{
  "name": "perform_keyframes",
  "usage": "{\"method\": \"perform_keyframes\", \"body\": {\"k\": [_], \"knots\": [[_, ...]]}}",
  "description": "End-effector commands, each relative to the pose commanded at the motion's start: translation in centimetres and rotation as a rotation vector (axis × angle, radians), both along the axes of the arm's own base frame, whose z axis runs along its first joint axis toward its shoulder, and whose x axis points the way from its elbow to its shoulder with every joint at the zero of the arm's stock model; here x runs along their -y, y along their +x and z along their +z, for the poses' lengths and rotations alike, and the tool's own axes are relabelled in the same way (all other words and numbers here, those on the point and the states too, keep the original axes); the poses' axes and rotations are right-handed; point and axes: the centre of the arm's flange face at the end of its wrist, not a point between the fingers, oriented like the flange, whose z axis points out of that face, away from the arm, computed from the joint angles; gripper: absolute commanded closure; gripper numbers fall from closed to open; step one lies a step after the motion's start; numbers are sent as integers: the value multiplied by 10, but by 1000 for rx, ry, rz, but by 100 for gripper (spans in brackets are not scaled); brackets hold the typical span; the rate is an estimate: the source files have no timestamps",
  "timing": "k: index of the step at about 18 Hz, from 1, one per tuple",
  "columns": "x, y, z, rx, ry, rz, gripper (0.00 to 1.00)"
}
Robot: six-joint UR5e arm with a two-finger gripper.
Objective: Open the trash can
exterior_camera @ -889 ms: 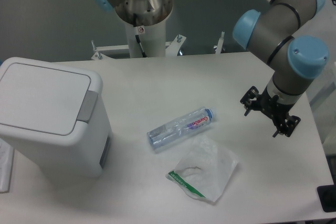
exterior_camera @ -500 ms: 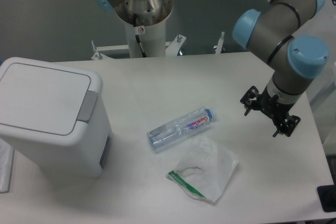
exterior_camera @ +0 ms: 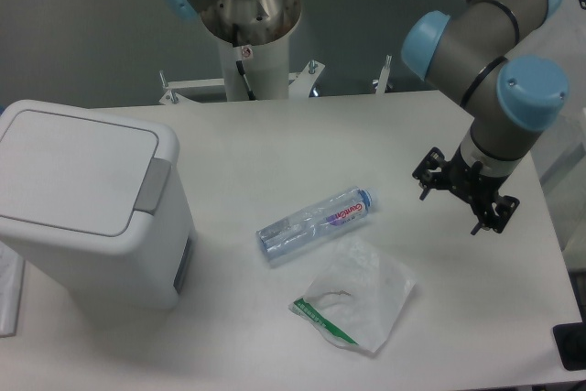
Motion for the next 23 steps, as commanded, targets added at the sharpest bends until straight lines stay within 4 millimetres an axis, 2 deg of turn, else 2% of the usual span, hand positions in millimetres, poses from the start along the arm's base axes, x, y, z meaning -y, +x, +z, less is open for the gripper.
{"method": "perform_keyframes", "body": {"k": [5, 8, 16, 23], "knots": [[-5, 11, 2, 14, 9, 51, 0], [-12, 22, 18, 31, 43, 144, 0], [-61, 71, 53, 84, 120, 340, 0], [-97, 103, 98, 176, 244, 504, 0]]}}
